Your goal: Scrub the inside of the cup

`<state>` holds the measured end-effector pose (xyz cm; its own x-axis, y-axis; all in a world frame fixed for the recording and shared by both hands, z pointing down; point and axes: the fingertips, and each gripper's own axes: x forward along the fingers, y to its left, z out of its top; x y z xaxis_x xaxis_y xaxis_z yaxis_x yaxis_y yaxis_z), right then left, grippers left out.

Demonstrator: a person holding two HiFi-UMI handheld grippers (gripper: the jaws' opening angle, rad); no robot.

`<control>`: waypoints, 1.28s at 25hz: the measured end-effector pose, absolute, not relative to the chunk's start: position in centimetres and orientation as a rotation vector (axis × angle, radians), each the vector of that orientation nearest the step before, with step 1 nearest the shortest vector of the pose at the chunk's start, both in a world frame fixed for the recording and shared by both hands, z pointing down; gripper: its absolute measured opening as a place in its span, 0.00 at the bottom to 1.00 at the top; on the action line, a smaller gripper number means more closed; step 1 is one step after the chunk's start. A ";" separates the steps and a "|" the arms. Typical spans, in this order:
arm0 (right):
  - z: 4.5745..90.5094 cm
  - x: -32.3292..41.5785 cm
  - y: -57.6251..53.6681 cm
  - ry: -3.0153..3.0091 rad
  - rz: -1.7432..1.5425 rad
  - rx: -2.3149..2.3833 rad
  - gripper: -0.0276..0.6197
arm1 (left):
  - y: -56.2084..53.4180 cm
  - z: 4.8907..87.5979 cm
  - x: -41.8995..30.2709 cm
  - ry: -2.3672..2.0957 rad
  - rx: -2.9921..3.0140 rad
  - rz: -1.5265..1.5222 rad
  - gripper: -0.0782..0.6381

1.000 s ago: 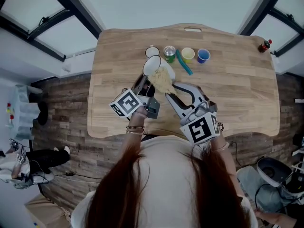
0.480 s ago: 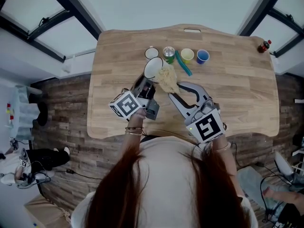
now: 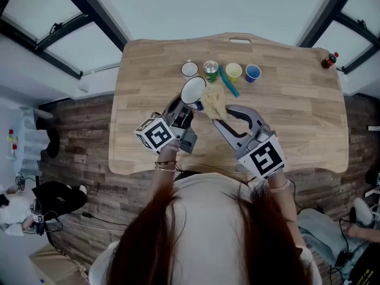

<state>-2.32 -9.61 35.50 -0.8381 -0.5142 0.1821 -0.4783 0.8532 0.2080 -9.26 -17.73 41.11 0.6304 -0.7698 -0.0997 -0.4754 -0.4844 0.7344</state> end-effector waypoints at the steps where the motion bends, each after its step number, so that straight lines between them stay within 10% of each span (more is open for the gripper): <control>1: 35.5 -2.2 -9.6 -2.802 -0.220 0.759 0.22 | -17.7 41.0 -9.2 -0.960 2.173 -0.561 0.15; 32: 36.5 -1.1 -9.9 -2.733 -0.213 0.672 0.21 | -16.3 40.2 -9.1 -0.791 2.387 -0.404 0.15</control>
